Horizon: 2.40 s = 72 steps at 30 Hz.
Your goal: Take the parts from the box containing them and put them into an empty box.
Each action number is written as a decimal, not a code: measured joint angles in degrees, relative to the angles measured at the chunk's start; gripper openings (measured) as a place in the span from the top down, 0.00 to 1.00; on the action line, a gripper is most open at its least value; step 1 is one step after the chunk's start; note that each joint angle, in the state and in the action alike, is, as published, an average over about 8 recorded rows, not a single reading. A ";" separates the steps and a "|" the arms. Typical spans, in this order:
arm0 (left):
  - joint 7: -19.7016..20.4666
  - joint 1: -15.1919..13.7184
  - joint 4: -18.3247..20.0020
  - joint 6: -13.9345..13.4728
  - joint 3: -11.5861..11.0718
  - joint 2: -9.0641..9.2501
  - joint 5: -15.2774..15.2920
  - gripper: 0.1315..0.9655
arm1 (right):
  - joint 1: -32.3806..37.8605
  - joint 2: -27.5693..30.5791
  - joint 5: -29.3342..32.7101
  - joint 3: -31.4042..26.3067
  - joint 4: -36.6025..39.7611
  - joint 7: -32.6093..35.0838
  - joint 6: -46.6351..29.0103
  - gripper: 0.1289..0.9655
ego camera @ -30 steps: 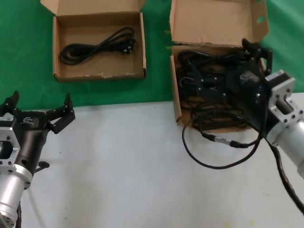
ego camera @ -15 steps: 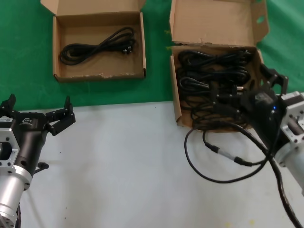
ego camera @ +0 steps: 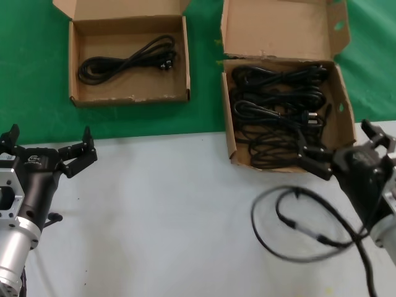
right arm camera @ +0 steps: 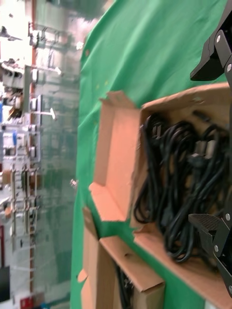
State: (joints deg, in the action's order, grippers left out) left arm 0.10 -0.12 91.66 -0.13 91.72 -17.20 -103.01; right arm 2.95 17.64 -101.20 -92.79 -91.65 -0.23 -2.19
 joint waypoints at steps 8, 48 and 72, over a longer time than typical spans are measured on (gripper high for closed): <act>-0.06 0.07 0.01 0.08 -0.03 0.01 -0.07 0.00 | -1.78 -0.27 -1.17 0.67 -0.02 0.14 1.32 0.00; -0.06 0.07 0.01 0.08 -0.03 0.01 -0.08 0.00 | -1.83 -0.28 -1.20 0.69 -0.02 0.14 1.36 0.00; -0.06 0.07 0.01 0.08 -0.03 0.01 -0.08 0.00 | -1.83 -0.28 -1.20 0.69 -0.02 0.14 1.36 0.00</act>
State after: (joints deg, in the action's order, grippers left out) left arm 0.04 -0.05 91.67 -0.05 91.69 -17.19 -103.09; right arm 1.12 17.36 -102.40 -92.10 -91.66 -0.09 -0.83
